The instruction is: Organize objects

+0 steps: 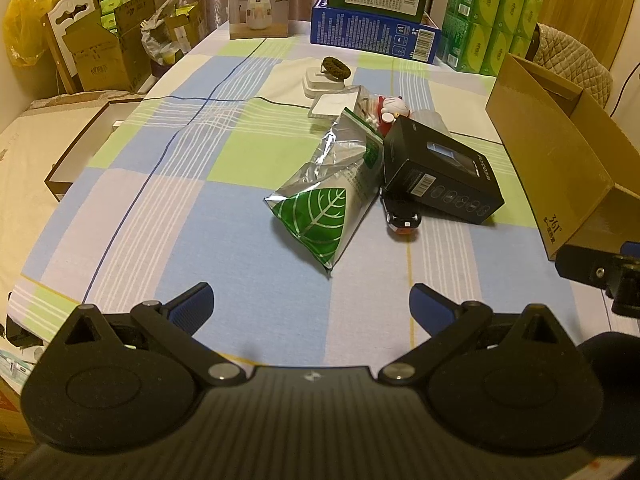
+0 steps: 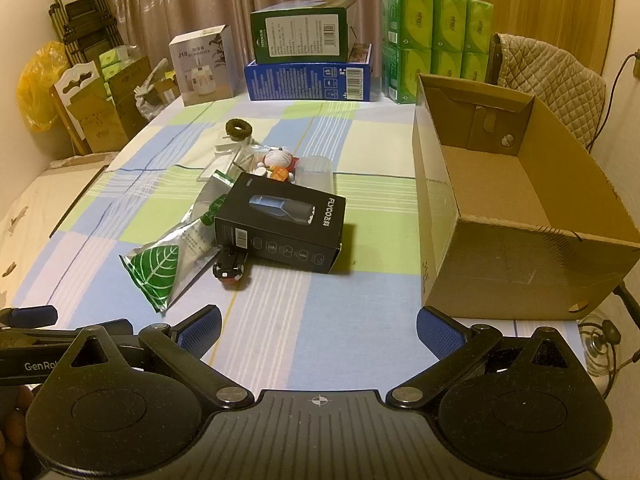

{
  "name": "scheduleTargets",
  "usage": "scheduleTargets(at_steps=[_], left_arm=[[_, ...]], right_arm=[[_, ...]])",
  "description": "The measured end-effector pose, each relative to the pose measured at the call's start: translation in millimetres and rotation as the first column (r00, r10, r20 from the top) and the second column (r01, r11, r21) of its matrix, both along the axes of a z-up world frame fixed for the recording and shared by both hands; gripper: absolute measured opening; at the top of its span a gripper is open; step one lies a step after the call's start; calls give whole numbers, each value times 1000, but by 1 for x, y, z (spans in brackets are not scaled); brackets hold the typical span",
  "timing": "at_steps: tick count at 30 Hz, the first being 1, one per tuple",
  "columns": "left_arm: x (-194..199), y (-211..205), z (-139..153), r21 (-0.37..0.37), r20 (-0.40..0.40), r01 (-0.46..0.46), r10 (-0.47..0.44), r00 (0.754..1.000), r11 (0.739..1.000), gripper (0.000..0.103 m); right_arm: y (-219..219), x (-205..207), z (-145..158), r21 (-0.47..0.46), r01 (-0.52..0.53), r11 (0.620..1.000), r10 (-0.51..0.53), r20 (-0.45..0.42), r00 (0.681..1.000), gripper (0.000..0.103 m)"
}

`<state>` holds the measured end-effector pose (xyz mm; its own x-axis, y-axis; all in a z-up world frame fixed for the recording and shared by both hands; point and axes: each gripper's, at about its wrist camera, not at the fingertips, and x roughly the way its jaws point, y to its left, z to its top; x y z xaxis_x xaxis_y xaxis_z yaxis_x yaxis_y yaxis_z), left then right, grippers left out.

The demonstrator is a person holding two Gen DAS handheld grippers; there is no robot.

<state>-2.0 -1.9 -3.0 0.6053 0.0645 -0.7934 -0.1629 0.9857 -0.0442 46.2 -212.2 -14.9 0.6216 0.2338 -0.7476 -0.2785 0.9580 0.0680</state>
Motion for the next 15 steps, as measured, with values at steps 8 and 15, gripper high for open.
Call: scheduleTargets(at_steps=[8, 15], left_arm=[[-1, -2, -1, -4, 0, 0, 0, 1000, 1000, 102], [0, -1, -1, -8, 1, -2, 2, 1000, 1000, 102]], right_arm=[[-1, 0, -1, -1, 0, 1000, 0, 0, 1000, 101], [1, 0, -3, -11, 2, 1000, -2, 1, 1000, 101]])
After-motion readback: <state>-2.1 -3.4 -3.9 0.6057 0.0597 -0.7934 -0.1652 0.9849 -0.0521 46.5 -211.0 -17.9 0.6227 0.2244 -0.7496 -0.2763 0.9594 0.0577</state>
